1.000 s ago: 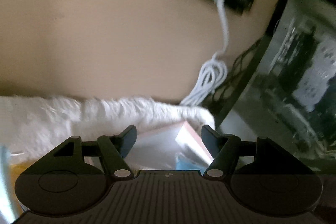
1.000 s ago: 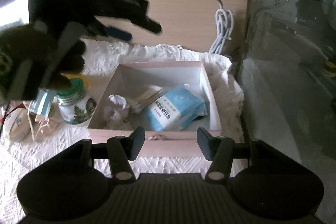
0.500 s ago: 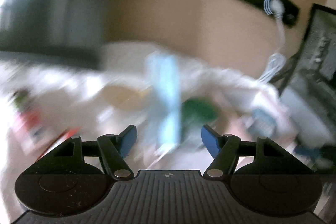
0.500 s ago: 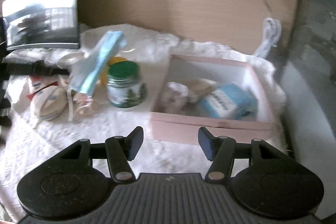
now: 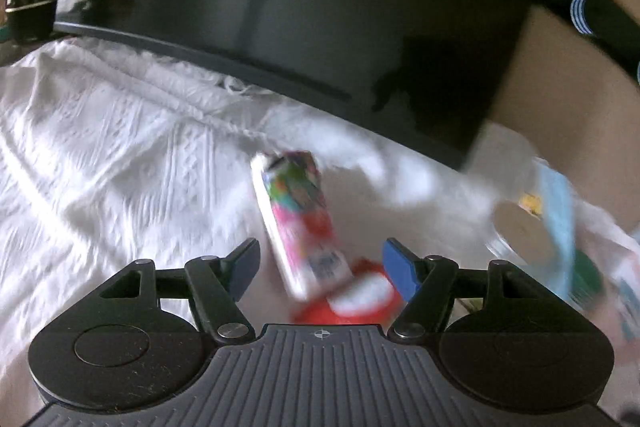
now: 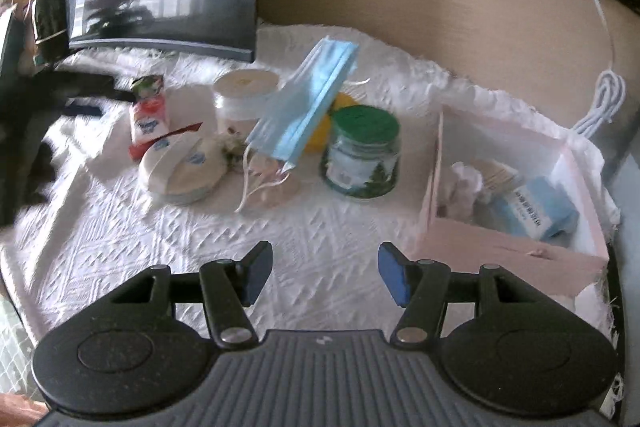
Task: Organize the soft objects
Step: 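Reach to the pink printed tube and close the left gripper on it, then lift the pink tube with the left gripper while the right gripper grasps the red packet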
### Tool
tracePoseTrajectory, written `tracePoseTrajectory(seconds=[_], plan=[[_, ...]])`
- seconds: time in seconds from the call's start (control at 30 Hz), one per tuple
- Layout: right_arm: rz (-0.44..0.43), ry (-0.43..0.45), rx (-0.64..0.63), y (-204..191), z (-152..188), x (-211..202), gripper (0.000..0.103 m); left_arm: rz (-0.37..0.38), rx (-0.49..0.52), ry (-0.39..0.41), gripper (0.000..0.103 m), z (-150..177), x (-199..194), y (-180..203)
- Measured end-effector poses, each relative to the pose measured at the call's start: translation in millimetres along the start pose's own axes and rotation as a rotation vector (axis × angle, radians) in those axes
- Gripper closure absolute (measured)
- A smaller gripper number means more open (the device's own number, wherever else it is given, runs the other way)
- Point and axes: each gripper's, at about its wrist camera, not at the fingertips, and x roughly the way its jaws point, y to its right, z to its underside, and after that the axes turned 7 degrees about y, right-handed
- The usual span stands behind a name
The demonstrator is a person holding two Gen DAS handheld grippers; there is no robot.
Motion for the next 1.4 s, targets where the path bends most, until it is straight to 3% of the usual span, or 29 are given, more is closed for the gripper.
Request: tracePoseTrajectory(seconds=[0.07, 0.17, 0.37, 0.47, 0.5, 0.63, 0.83, 0.97, 1.1, 1.23, 1.4], plan=[[0.015, -0.011, -0.013, -5.6, 4.4, -2.1, 0.044, -0.029, 0.003, -0.062, 0.03, -8.3, 28.6, 5.2], [0.045, -0.034, -0.019, -6.8, 10.6, -4.7, 0.044, -0.108, 0.104, -0.121, 0.03, -8.3, 63.6, 21.7], [0.115, -0.061, 0.034, 8.6, 25.1, -10.1, 0.044, -0.146, 0.237, -0.127, 0.031, 2.8, 89.5, 41.5], [0.151, -0.07, 0.068, 18.5, 31.1, -13.4, 0.044, -0.147, 0.276, -0.114, 0.039, 4.4, 95.2, 49.2], [0.16, -0.071, 0.078, 21.7, 32.7, -14.4, 0.044, -0.142, 0.295, -0.115, 0.048, 6.6, 96.6, 51.1], [0.182, -0.066, 0.102, 30.3, 35.8, -18.6, 0.044, -0.094, 0.305, -0.145, 0.052, 14.7, 98.2, 46.2], [0.168, -0.039, 0.075, 27.8, 26.7, -17.3, 0.044, 0.012, 0.218, -0.135, 0.061, 19.3, 65.7, 18.5], [0.127, 0.0, 0.034, 15.8, 6.3, -7.1, 0.044, 0.116, 0.162, -0.177, 0.061, 26.8, 38.4, -5.4], [-0.003, 0.026, 0.038, -7.1, -24.0, 9.7, 0.044, 0.171, 0.148, -0.188, 0.061, 35.4, 6.8, -24.4], [-0.136, 0.027, 0.07, -38.1, -50.9, 32.8, 0.044, 0.177, 0.095, -0.169, 0.061, 35.3, -22.6, -49.1], [-0.216, 0.002, 0.066, -89.7, -66.6, 71.2, 0.044, 0.166, 0.036, -0.126, 0.061, 30.0, -49.5, -81.6]])
